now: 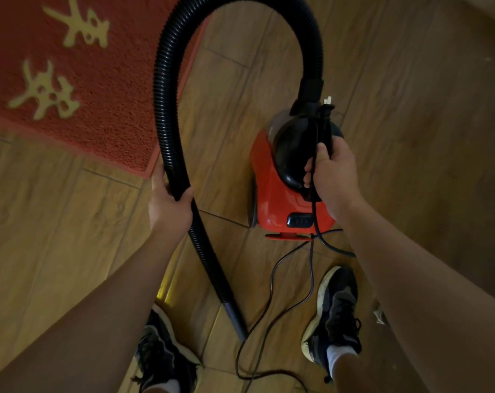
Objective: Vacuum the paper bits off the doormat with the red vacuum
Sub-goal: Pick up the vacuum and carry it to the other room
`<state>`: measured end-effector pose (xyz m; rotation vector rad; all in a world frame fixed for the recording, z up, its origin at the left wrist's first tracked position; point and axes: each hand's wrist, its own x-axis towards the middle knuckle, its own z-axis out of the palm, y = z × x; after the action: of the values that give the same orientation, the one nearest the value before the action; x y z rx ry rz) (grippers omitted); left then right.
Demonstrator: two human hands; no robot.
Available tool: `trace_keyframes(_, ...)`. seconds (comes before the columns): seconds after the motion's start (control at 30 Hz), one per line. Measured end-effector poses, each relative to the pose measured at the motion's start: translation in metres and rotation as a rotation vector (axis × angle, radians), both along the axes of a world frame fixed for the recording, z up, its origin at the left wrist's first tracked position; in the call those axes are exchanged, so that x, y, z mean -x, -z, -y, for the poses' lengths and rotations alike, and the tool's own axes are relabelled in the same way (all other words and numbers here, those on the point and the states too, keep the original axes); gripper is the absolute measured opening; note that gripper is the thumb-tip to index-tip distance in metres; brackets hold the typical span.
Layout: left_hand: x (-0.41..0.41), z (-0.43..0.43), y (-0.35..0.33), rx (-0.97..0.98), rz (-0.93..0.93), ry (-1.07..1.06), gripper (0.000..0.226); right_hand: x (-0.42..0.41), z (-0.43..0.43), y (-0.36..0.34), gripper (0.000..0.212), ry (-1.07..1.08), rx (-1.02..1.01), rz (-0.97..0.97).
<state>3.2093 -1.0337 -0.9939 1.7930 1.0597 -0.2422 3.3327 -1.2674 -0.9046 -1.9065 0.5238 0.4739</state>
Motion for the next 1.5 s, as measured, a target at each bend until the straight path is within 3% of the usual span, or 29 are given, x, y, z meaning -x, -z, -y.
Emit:
trace_keyframes(0.9, -0.023, 0.057, -0.102, -0.03, 0.135, 0.004, 0.07, 0.011, 0.012, -0.024, 0.018, -0.093, -0.108, -0.146)
trace_keyframes(1.5, -0.01, 0.065, -0.215, -0.046, 0.243, 0.033, 0.07, 0.037, -0.006, -0.134, 0.018, -0.148, -0.2, -0.031)
